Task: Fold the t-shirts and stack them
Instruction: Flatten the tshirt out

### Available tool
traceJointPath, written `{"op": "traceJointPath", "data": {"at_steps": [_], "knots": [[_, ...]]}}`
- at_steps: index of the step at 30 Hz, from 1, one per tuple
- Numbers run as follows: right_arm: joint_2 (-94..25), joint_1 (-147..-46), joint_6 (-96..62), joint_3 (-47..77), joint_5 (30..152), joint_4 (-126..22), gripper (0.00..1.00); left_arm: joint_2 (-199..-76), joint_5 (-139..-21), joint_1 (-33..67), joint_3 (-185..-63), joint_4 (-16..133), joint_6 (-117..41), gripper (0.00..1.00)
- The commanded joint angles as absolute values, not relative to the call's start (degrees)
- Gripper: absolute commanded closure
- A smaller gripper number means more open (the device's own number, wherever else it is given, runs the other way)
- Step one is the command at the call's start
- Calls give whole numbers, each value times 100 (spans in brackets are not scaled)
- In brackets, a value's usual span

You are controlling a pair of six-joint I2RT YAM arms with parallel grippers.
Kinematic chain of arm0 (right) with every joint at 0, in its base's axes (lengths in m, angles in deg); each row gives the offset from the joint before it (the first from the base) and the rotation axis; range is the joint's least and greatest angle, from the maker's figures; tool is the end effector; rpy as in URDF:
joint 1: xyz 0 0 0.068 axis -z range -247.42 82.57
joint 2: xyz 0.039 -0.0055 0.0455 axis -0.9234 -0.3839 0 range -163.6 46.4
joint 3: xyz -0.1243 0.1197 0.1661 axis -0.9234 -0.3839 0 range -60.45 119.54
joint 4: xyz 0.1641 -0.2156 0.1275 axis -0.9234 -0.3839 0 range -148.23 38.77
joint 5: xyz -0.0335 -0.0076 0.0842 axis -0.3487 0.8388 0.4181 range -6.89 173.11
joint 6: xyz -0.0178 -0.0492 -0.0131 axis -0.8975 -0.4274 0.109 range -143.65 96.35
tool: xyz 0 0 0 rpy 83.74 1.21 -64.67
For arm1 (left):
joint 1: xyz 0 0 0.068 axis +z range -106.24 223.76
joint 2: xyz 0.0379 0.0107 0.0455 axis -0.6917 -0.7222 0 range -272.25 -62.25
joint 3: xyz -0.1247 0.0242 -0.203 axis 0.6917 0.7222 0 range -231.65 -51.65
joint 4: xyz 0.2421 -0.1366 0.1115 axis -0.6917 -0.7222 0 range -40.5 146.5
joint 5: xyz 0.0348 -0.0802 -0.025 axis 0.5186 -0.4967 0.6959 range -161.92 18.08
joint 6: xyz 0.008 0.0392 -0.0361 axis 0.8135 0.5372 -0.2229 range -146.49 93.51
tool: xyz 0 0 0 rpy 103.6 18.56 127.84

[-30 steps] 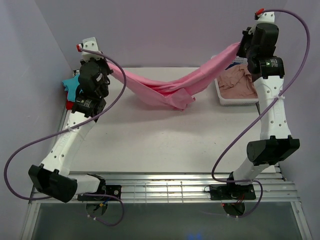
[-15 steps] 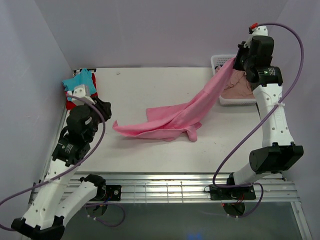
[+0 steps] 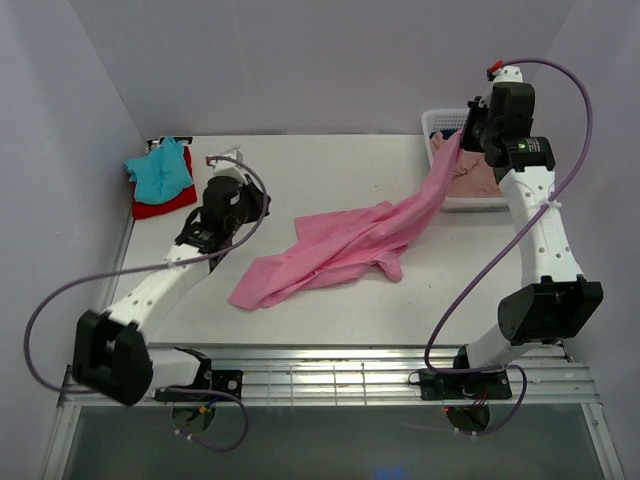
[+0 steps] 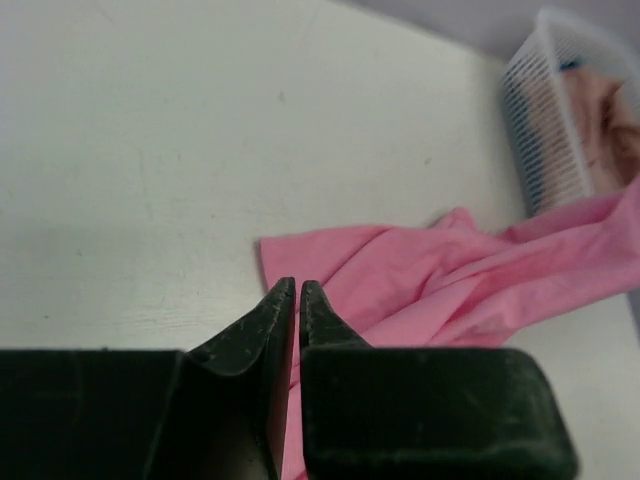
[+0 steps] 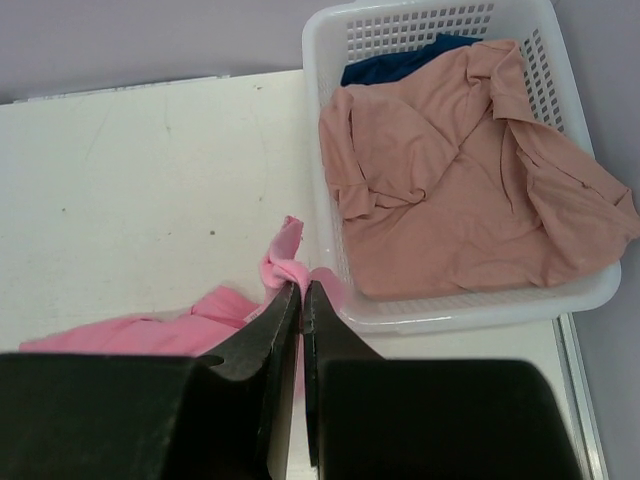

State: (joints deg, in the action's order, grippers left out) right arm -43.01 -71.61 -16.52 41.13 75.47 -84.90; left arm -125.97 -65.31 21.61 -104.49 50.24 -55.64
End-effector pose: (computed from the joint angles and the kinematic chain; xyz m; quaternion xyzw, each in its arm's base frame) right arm 0.3848 0.0234 0.4217 0.0587 0.8235 0.0006 0.5643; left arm 0.2928 -0.1147 0.2921 -0.0832 0.7997 -0.2148 0.5545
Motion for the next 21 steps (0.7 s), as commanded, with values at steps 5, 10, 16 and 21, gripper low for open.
{"op": "traceJointPath", "data": {"at_steps": [5, 10, 16, 21], "knots": [[-4220, -7173, -1662, 3676, 7581, -8164, 92, -14854, -7780, 2039, -10798, 6124, -5550, 50], [-4255, -7191, -1662, 3395, 7704, -8058, 92, -15496, -7842, 1994, -11106, 6212, -5418, 47], [-4281, -7252, -1680, 3104, 7731, -7909, 92, -15971, -7860, 1986, -11149, 6661, -5269, 49], [-4334, -7279, -1688, 3069, 7740, -7900, 92, -16534, -7457, 1977, -11572, 6293, -5101, 49]]}}
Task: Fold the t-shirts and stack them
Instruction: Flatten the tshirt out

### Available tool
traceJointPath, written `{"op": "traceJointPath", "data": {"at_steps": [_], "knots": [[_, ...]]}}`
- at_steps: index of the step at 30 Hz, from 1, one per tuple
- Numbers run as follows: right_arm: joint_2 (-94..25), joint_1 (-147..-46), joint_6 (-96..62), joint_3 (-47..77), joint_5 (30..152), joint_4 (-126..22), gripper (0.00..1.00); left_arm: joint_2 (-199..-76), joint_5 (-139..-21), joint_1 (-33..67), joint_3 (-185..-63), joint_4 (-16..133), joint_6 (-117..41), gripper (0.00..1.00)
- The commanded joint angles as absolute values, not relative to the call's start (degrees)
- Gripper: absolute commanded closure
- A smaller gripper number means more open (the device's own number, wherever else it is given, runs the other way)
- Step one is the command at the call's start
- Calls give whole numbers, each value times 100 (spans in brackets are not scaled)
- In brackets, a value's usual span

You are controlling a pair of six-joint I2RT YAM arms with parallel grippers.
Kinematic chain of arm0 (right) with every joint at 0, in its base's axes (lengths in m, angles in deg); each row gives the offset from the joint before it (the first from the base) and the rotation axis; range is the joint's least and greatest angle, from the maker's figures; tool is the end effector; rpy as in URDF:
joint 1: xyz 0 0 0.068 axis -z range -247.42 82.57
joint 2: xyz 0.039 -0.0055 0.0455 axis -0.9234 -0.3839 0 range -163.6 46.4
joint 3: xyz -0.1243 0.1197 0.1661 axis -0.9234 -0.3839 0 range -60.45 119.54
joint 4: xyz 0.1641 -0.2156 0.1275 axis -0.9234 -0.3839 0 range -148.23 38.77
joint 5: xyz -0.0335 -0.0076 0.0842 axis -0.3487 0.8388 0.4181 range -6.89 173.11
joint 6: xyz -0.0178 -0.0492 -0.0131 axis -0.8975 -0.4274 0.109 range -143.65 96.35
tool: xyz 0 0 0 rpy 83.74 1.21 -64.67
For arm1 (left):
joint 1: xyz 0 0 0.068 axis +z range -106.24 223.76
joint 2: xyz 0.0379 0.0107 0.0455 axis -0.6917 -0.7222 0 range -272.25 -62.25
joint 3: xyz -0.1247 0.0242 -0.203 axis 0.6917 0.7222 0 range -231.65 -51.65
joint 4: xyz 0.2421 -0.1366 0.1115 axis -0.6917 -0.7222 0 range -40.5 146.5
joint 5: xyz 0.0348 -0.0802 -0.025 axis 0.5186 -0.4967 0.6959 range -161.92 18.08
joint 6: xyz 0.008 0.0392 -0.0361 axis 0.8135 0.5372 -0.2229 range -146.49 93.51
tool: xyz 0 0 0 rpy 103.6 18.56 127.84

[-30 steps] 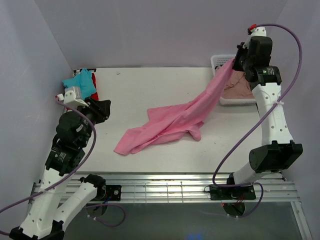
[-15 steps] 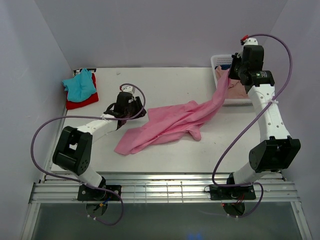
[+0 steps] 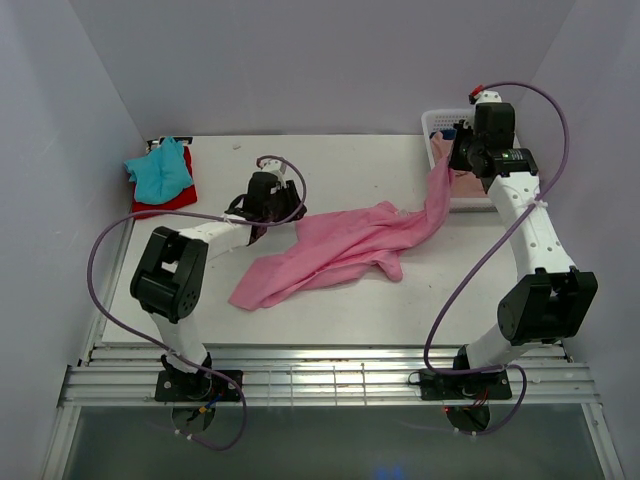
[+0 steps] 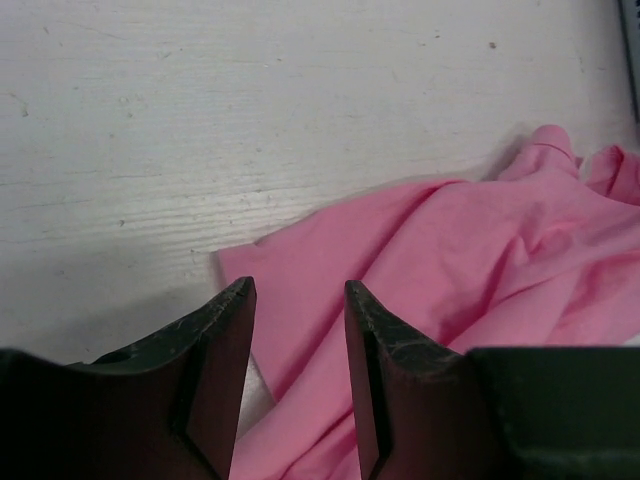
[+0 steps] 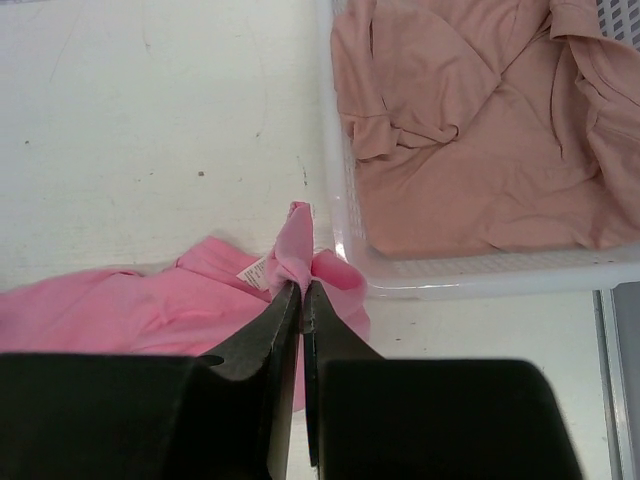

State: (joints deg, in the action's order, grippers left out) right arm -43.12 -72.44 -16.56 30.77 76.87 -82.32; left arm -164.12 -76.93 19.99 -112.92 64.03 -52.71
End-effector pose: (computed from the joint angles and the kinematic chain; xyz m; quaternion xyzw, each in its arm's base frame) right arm 0.3955 0.0308 0.3577 0.0431 0.8614 0.0064 0.5061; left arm 0.3782 -0.1699 0.1382 0.0021 0.8785 -0.2360 0.4153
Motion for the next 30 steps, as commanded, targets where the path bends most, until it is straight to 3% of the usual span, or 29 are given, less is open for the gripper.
{"op": "traceJointPath", "data": {"at_steps": [1, 24, 30], "knots": [[-4351, -7279, -1697, 3086, 7731, -7909, 92, -16639, -7386, 1959, -11607, 6257, -5084, 49], [-4492, -7323, -1733, 3148, 7643, -7988, 92, -17633, -7051, 1862, -12090, 5975, -4969, 51], [-4501, -7323, -1733, 3148, 7626, -7997, 92, -17756, -7183, 1810, -12152, 6002, -5013, 62]]}}
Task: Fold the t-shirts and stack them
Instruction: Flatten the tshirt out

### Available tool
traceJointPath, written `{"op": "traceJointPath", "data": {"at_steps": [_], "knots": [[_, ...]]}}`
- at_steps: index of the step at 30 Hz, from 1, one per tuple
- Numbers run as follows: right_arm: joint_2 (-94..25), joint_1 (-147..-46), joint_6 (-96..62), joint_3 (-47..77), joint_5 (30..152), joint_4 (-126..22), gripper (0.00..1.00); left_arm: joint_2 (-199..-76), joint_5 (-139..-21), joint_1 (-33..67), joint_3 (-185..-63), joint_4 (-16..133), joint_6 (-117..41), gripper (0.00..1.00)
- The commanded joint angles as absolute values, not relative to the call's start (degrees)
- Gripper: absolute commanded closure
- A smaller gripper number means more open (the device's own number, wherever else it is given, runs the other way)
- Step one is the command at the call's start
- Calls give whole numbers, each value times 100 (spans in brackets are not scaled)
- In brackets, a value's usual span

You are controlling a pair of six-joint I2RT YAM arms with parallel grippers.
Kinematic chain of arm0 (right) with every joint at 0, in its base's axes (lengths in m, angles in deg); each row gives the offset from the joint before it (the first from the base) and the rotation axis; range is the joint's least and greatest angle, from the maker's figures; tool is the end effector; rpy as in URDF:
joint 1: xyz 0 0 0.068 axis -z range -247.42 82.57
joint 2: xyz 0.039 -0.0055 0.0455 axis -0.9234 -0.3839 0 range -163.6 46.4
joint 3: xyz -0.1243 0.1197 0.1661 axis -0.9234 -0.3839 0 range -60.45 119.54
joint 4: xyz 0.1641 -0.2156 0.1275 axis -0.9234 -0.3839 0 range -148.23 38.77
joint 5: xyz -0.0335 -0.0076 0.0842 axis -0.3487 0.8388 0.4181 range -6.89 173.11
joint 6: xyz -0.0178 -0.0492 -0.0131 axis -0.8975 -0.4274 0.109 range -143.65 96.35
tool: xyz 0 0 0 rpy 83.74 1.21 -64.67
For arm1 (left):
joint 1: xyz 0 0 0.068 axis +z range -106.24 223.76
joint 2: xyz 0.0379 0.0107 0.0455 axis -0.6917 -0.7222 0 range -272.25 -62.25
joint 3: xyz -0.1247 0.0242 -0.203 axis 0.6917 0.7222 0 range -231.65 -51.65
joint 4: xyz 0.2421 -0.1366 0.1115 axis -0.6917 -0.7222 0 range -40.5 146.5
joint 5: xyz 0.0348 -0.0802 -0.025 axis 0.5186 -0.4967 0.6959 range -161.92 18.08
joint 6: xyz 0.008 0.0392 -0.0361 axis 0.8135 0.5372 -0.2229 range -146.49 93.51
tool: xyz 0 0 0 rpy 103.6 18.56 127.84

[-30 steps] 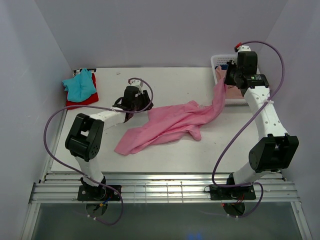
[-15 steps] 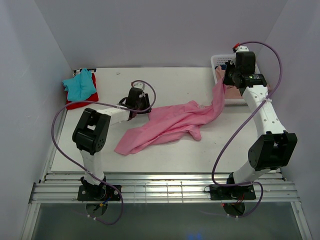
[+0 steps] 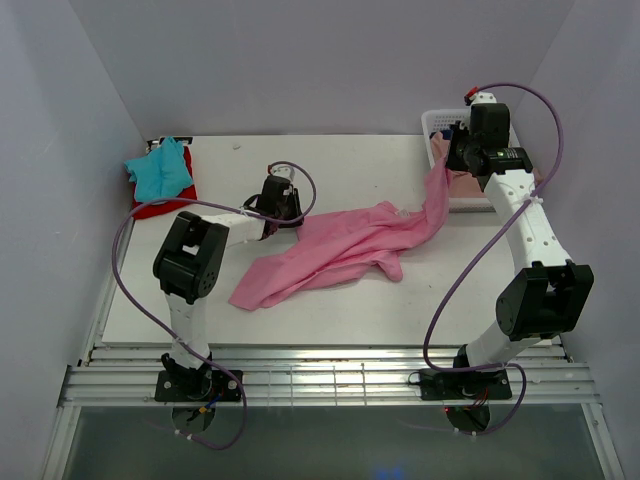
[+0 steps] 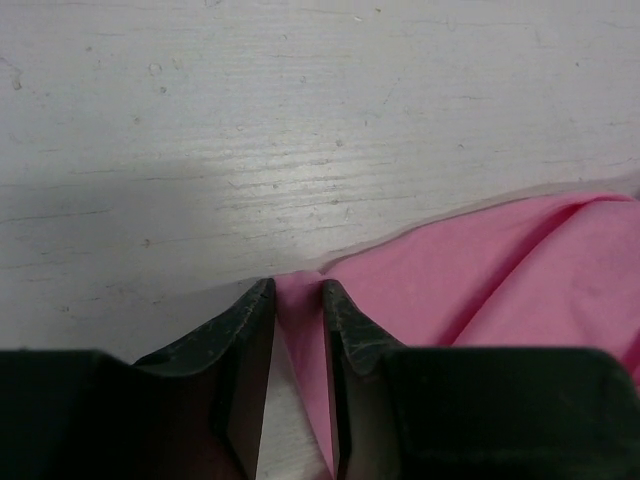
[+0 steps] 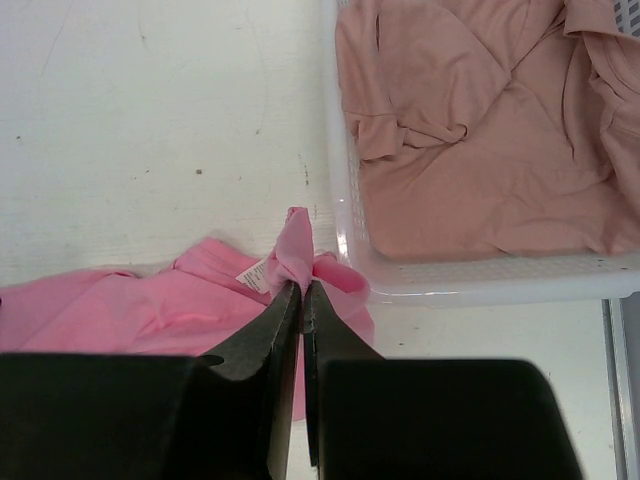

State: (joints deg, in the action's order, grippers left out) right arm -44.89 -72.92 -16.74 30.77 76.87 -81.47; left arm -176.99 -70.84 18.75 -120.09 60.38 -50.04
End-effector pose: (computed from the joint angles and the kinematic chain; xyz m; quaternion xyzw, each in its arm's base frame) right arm 0.4034 0.0349 0.3473 0.0378 0.8657 0.0068 0.4992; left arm 0.3967 -0.1843 0.0832 0.0079 0.9150 -0.1580 0.3712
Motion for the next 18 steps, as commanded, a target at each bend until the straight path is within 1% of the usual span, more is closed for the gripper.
{"op": "traceJointPath", "data": {"at_steps": [1, 4, 5, 7, 8, 12, 16, 18], "knots": [[-4501, -7331, -1733, 3148, 7617, -8005, 92, -17791, -7183, 1810, -12169, 5984, -5005, 65], [-4492, -7331, -1724, 3157, 7608, -8014, 92, -17835, -7183, 1783, -12178, 5984, -5005, 66], [-4492, -7331, -1724, 3165, 7599, -8006, 92, -17844, -7183, 1775, -12178, 5984, -4996, 73], [-4501, -7331, -1724, 3165, 7608, -8023, 92, -17853, -7183, 1766, -12187, 5984, -4978, 79], [-4527, -7331, -1732, 3165, 7634, -8023, 92, -17862, -7183, 1766, -12196, 5984, -4952, 86], [-4554, -7349, -1733, 3139, 7818, -7997, 92, -17687, -6938, 1766, -12213, 5967, -4873, 100], [-4510, -7428, -1715, 3156, 8108, -7918, 92, -17072, -6017, 1783, -12450, 5809, -4592, 100], [-4448, -7489, -1724, 3235, 8240, -7856, 92, -16652, -5743, 1827, -12765, 5712, -4417, 100]]}}
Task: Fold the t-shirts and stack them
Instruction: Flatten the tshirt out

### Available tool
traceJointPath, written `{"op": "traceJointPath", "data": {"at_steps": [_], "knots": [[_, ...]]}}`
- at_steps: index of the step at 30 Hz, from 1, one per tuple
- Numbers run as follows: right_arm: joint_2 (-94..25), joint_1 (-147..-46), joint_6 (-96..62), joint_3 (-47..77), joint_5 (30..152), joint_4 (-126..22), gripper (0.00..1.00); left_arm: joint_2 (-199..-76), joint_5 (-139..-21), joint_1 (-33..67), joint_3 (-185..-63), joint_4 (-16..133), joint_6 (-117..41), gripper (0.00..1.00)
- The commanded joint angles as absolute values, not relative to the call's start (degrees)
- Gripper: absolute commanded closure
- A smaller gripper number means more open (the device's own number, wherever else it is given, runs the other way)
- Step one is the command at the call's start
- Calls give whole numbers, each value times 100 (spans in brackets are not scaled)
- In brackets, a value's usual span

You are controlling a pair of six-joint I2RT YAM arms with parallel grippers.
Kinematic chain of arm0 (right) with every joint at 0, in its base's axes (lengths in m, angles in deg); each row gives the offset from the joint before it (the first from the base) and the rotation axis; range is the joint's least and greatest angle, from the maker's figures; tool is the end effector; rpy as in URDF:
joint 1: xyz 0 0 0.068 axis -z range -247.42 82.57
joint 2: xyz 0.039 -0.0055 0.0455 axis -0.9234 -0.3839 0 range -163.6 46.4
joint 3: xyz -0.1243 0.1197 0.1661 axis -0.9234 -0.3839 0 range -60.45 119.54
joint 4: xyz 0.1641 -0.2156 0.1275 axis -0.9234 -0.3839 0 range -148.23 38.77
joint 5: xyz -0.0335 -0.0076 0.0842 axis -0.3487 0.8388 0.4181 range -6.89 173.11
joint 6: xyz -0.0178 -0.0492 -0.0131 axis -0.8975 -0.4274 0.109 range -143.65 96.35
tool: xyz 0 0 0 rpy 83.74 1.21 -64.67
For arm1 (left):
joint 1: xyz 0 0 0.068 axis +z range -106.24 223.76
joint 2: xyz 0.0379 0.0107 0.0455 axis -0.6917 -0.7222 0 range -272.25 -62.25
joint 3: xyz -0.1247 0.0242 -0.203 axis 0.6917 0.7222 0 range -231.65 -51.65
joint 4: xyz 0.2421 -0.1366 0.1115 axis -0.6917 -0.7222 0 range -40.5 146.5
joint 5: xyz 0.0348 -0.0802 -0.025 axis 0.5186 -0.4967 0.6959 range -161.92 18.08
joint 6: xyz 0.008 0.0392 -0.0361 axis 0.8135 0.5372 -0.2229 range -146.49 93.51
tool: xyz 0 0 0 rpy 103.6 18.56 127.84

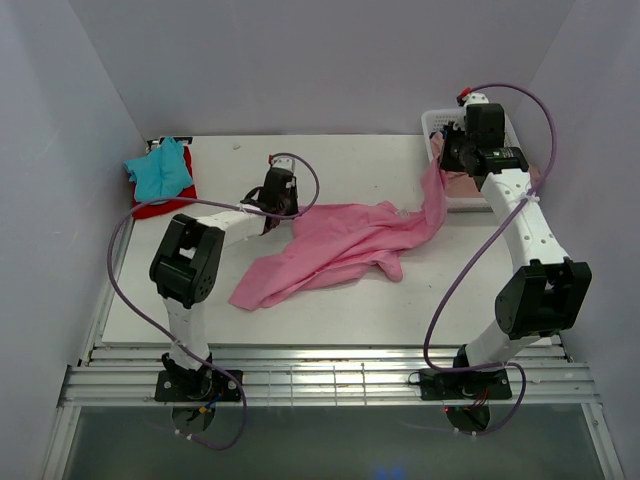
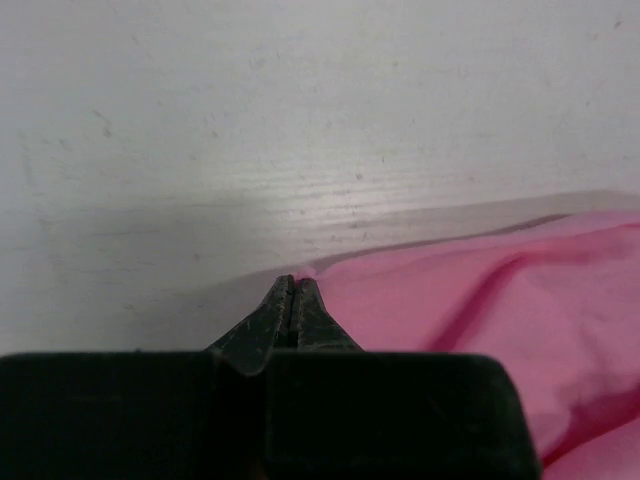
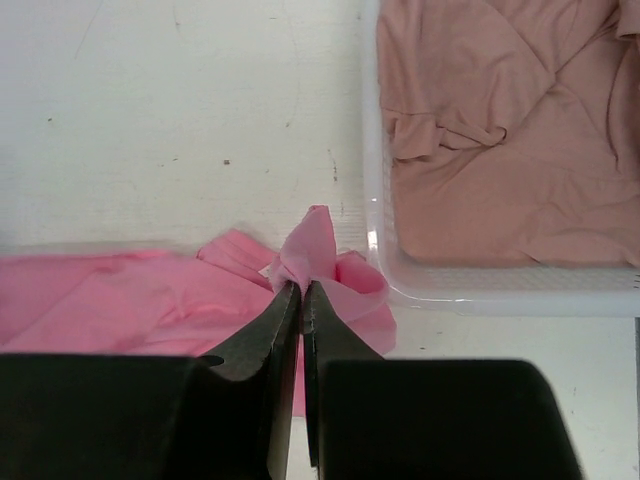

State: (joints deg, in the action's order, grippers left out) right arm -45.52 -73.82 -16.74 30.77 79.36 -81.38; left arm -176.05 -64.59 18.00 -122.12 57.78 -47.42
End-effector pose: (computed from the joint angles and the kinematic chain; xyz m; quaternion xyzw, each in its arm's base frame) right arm 0.4053 0.0430 0.3432 0.0201 0.8691 0.0289 0.4933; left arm 0.4005 -0.1881 0.0981 0.0125 0.9121 -0.1071 0.3955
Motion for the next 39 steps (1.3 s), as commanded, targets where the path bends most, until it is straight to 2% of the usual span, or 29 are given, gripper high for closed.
{"op": "traceJointPath", "data": {"at_steps": [1, 7, 13, 15, 18, 26, 31, 36, 39], "knots": [[-4405, -7498, -1724, 3305, 8249, -7865, 92, -16501, -5611, 1853, -12889, 5686, -4242, 100], [-4509, -7507, -1838, 4219, 8249, -8119, 92, -15578, -4942, 2143, -13680, 5597, -3582, 100], [-5150, -7507, -1891, 5824, 8258, -8479, 92, -15682, -4942, 2635, -14568, 5317, -3212, 100], [-5178, -7507, -1882, 6117, 8450, -8612, 92, -15429, -5003, 2662, -14456, 5386, -3133, 100], [-4888, -7516, -1917, 6084, 8662, -8612, 92, -14779, -5337, 2671, -13972, 5361, -3307, 100], [-3114, -7771, -1979, 5020, 8785, -8506, 92, -13091, -6547, 2487, -13418, 4332, -3827, 100], [-2507, -7771, -1803, 5634, 9119, -8857, 92, -11879, -7103, 2434, -13565, 3849, -4134, 100], [-2005, -7771, -1548, 6056, 9435, -8841, 92, -11332, -8024, 2434, -14208, 3313, -4503, 100], [-1733, -7771, -1355, 6364, 9585, -8832, 92, -11033, -8176, 2434, -14489, 3085, -4670, 100]]}}
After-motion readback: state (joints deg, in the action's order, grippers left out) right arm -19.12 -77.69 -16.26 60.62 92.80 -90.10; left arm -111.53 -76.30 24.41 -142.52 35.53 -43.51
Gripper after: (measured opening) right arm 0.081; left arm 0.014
